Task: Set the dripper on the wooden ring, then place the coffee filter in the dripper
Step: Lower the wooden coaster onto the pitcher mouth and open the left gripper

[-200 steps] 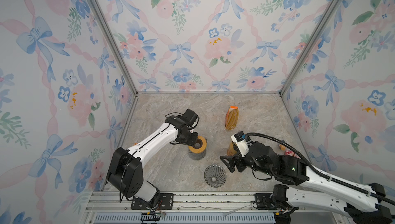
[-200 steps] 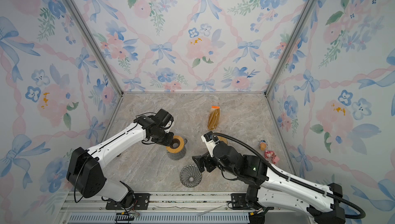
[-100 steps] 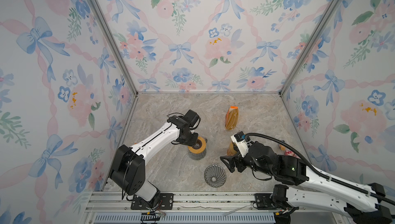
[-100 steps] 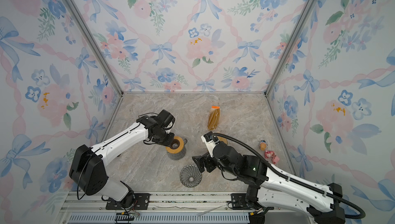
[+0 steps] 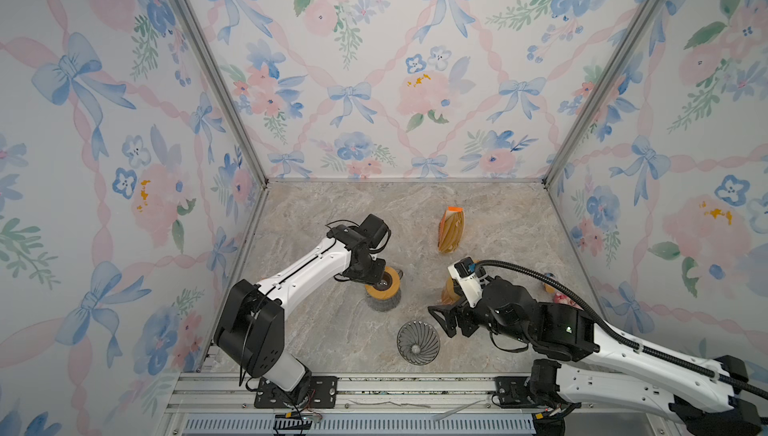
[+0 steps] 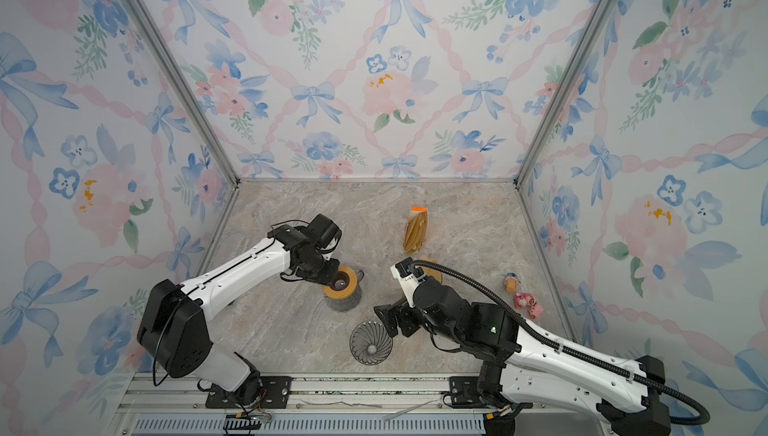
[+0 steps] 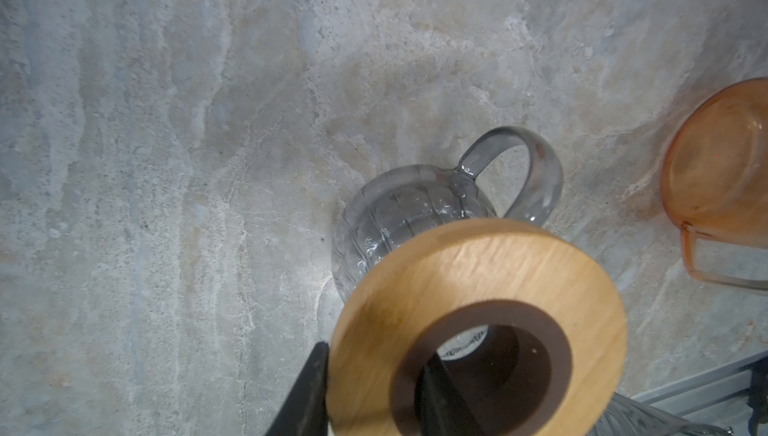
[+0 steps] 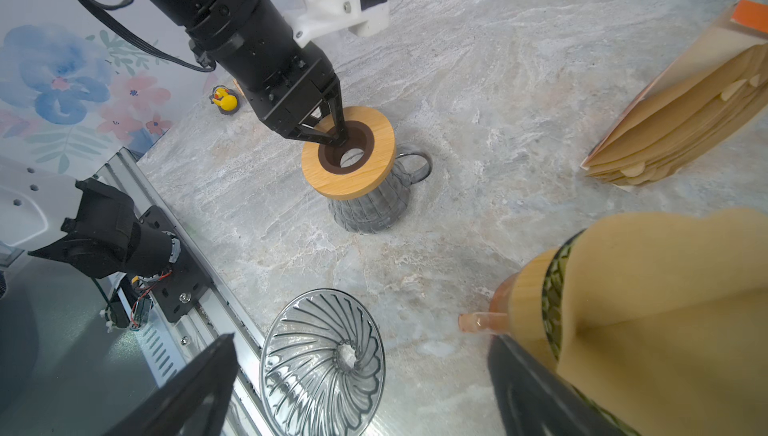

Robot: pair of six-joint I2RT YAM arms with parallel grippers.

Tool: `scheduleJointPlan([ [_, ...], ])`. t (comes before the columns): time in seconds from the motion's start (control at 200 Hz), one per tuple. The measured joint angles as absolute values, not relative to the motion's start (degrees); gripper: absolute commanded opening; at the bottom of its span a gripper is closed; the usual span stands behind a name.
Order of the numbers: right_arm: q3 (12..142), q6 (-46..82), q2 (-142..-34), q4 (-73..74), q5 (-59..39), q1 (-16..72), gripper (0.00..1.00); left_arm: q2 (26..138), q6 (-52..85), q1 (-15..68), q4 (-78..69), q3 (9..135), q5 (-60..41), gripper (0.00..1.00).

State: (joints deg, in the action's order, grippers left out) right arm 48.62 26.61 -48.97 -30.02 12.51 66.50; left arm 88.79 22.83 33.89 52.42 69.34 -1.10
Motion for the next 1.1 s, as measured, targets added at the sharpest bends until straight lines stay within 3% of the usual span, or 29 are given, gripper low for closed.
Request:
scheduleJointPlan([
  [0.335, 48.60, 26.61, -48.97, -30.02, 12.51, 66.50, 0.96, 88.79, 23.24, 33.89, 52.42, 69.34, -0.89, 0.45],
  [1.1, 48.60, 26.63, -49.08, -30.00, 12.49, 66.50, 0.96, 87.22, 23.29, 33.89, 52.42, 69.97, -1.13, 0.51],
])
